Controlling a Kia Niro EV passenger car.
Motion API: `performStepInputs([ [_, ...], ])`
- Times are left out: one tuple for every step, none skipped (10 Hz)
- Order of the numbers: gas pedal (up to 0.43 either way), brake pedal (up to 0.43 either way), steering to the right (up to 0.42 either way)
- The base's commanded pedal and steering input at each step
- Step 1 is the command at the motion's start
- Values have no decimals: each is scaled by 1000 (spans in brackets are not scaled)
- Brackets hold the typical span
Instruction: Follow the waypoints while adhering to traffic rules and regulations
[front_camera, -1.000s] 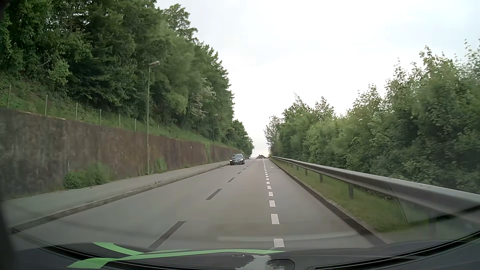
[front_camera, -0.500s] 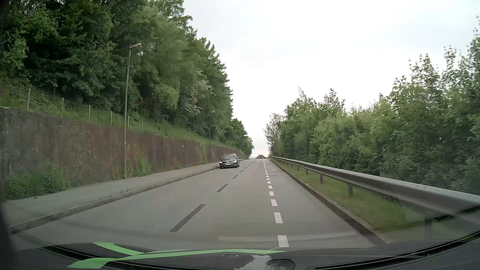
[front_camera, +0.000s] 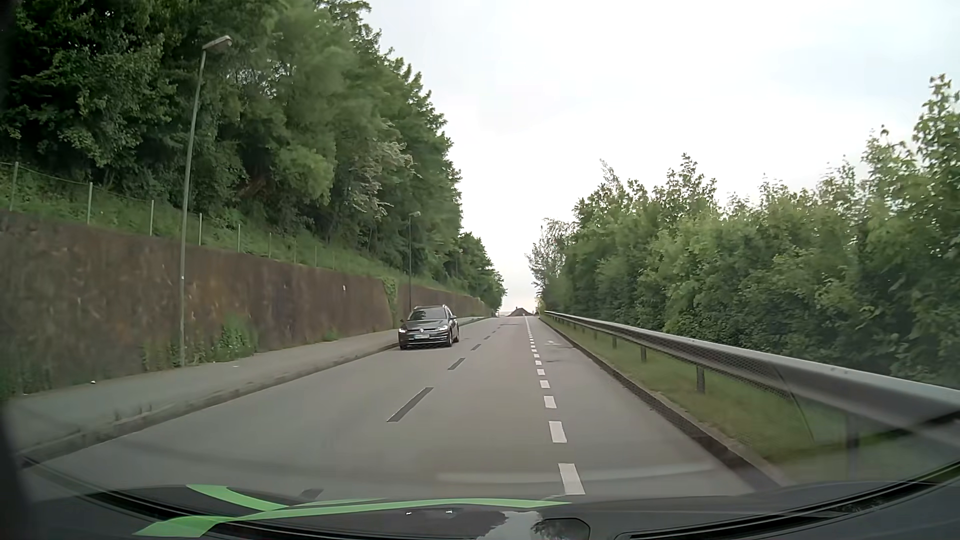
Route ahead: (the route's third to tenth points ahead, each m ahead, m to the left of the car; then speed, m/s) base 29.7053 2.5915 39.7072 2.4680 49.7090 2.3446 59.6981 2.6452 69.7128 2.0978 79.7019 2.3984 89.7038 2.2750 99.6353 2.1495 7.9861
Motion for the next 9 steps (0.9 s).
performStepInputs([
  [150, 0, 1],
  [150, 0, 1],
  [150, 0, 1],
  [150, 0, 1],
  [150, 0, 1],
  [150, 0, 1],
  [150, 0, 1],
  [150, 0, 1],
  [150, 0, 1],
])
